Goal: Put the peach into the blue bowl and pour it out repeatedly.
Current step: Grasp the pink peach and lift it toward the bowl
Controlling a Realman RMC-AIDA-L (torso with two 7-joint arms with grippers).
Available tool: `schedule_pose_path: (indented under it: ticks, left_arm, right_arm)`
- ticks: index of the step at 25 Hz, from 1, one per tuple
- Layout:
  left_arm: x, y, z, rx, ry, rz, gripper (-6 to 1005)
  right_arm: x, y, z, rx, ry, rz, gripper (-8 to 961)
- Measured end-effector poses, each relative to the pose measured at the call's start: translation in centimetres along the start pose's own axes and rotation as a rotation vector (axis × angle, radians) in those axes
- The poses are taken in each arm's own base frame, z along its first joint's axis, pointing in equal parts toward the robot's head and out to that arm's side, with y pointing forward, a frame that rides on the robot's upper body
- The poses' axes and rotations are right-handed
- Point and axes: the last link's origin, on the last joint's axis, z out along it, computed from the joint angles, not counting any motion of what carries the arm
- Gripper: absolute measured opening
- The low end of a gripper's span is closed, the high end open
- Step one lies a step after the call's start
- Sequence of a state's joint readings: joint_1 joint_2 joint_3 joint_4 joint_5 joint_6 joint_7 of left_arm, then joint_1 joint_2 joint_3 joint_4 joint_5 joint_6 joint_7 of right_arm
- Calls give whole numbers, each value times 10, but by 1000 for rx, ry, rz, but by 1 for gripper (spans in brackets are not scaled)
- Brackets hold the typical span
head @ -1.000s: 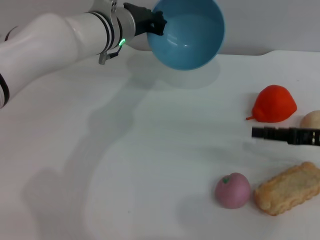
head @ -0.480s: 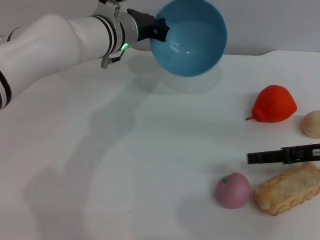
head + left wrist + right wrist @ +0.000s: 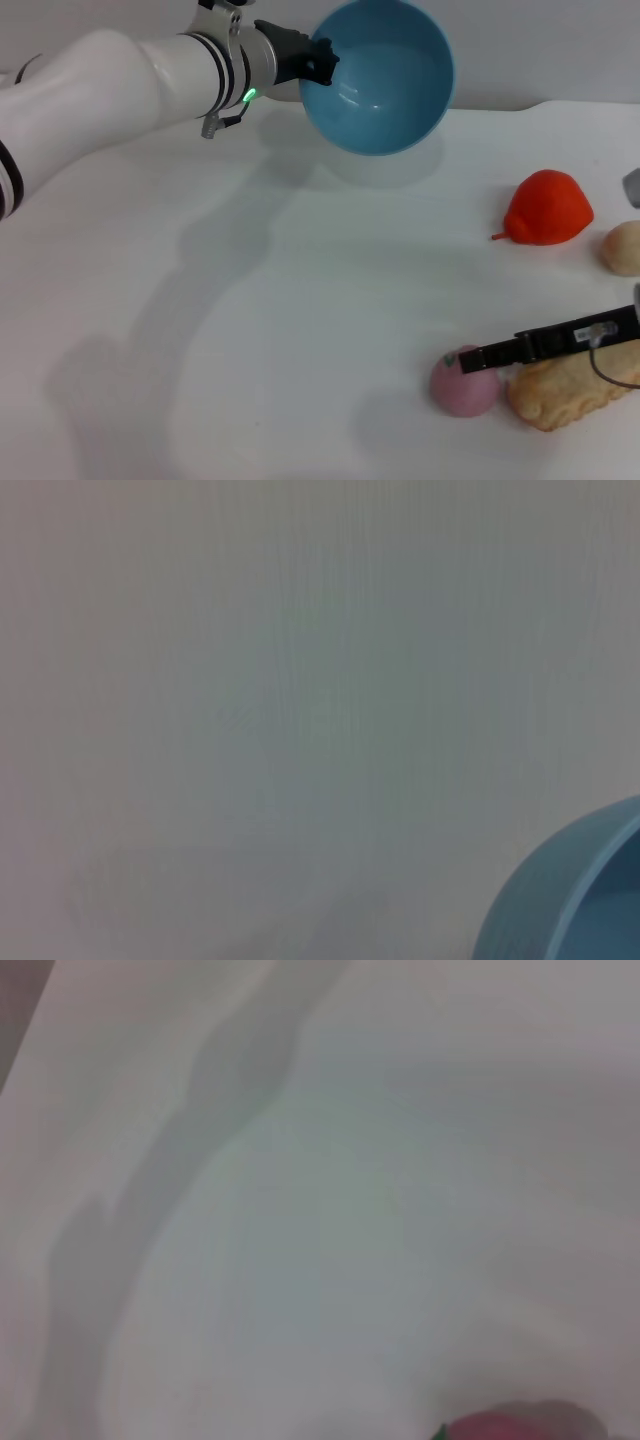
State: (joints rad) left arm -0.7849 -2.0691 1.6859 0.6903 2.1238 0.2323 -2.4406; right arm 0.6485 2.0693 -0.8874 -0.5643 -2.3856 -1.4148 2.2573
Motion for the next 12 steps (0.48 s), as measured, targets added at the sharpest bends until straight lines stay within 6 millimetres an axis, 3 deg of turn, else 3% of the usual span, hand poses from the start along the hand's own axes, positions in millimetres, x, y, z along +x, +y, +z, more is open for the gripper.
schedule_pose_path:
  ticks: [8, 12]
  left_arm:
    - [-1, -1, 0, 0, -4, 6, 0]
    - [-1, 0, 0, -1, -7, 4, 0]
  right_arm:
    - [-6, 3, 15, 34, 39, -28, 668]
    - [-13, 5, 5, 36, 15, -64, 574]
